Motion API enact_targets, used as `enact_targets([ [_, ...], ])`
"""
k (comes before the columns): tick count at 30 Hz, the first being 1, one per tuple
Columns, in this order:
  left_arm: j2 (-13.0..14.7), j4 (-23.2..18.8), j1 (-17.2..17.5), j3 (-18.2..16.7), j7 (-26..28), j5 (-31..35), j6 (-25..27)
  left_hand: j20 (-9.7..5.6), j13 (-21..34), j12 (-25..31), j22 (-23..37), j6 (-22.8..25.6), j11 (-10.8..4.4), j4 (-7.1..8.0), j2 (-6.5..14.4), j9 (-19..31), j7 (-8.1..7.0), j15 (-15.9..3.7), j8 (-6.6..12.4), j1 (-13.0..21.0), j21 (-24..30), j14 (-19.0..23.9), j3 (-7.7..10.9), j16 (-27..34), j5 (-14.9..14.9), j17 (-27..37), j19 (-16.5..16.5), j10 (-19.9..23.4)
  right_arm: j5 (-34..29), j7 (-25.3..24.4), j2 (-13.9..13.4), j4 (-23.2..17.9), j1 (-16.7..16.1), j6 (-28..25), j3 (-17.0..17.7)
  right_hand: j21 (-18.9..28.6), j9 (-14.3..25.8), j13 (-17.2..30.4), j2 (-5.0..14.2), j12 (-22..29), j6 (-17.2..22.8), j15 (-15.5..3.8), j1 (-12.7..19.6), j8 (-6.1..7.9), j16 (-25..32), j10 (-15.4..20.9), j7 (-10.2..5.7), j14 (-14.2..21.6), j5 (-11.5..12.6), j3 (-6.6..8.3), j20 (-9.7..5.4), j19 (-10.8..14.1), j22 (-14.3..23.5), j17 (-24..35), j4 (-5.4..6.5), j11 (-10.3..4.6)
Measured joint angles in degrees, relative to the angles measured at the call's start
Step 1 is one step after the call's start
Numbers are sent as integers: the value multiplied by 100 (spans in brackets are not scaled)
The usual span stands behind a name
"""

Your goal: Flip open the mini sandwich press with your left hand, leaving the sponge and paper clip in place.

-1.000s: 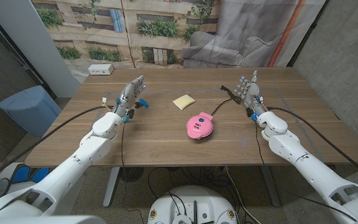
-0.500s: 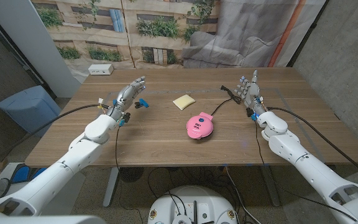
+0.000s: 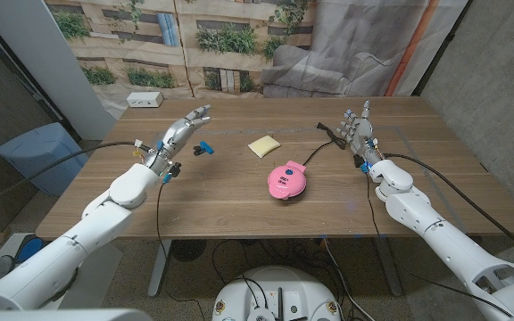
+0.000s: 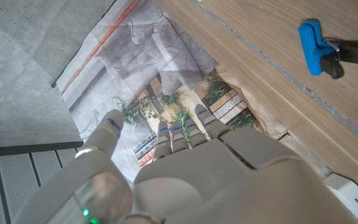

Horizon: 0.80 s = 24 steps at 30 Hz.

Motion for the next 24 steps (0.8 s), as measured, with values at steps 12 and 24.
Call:
enact_targets([
  [12, 408, -603, 425, -315, 316, 875, -56, -18, 0, 0, 0, 59, -113, -75, -88, 0, -83, 0, 34, 194, 0, 0, 18, 0, 44, 0, -18, 112, 0, 2, -1, 0, -1, 2, 1, 0, -1, 0, 0, 0, 0, 0, 0, 0, 0, 0, 0, 0, 0, 0, 0, 0, -1, 0, 0, 0],
  [24, 677, -1136, 898, -663, 723, 1850, -14, -49, 0, 0, -15, 142, -239, -118, -215, 0, -165, -32, 78, 474, 0, 75, 62, 22, 85, 0, 118, 239, 1, 3, -1, -1, -2, 2, 2, 0, -1, 0, 0, 0, 0, 0, 0, 0, 0, 0, 0, 0, 0, 0, 0, 0, -1, 0, 0, 0],
])
